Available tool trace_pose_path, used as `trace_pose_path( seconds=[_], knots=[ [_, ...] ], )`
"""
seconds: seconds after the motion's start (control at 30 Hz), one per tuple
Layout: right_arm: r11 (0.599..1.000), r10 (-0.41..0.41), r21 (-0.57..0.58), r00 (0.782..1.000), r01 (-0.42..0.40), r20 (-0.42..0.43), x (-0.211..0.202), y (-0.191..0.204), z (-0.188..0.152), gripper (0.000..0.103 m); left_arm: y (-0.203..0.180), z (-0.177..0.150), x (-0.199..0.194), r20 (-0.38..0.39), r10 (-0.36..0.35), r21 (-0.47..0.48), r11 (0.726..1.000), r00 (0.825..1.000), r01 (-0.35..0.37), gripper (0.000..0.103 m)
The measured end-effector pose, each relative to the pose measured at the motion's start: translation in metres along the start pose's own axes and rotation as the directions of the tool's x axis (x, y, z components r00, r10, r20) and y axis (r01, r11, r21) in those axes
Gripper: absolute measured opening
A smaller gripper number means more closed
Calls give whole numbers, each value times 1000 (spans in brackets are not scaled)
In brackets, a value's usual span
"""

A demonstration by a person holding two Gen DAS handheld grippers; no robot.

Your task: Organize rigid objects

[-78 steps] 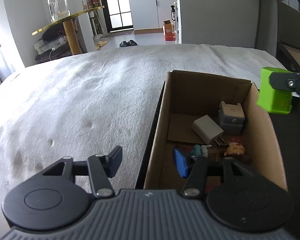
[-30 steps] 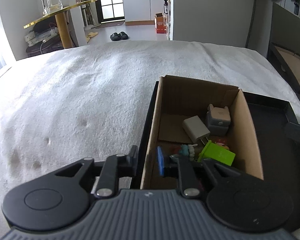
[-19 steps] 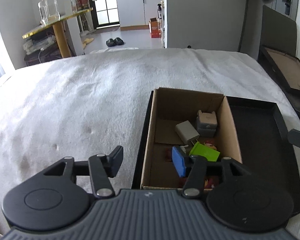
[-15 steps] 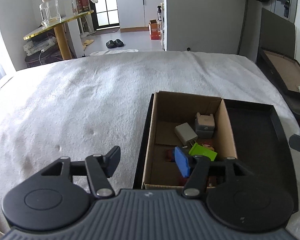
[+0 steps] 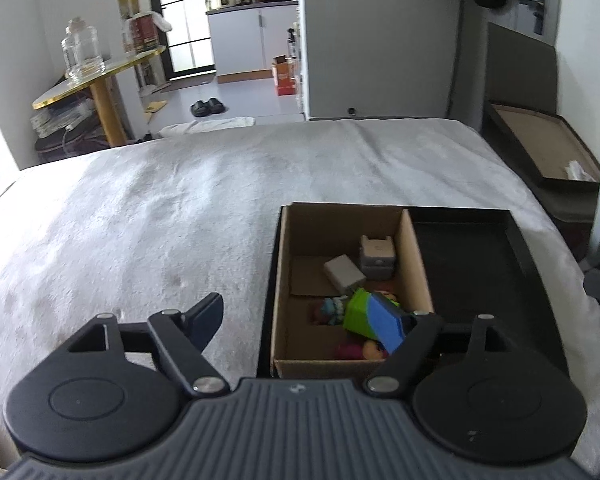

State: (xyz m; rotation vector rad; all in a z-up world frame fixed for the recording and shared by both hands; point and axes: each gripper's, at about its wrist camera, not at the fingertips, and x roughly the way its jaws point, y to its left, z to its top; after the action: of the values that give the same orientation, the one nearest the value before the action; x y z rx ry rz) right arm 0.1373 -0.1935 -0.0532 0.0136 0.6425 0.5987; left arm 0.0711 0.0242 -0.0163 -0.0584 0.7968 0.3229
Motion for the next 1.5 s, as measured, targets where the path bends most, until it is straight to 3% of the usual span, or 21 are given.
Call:
trace_pose_path(
  seconds=[0.27, 1.07, 1.5],
  knots=[
    [999, 24, 42, 1000, -25, 18, -26, -3, 6, 100, -4, 3, -32, 34, -49, 14, 999, 998, 48, 90],
    [991, 111, 79, 994, -112, 11, -79, 14, 19, 103, 14, 6, -88, 69, -145, -6, 989, 987, 146, 96],
    [988, 135, 79, 991, -134, -10, -91, 39, 18, 103, 22, 0, -99, 42, -188, 12, 982, 981, 188, 102]
  ],
)
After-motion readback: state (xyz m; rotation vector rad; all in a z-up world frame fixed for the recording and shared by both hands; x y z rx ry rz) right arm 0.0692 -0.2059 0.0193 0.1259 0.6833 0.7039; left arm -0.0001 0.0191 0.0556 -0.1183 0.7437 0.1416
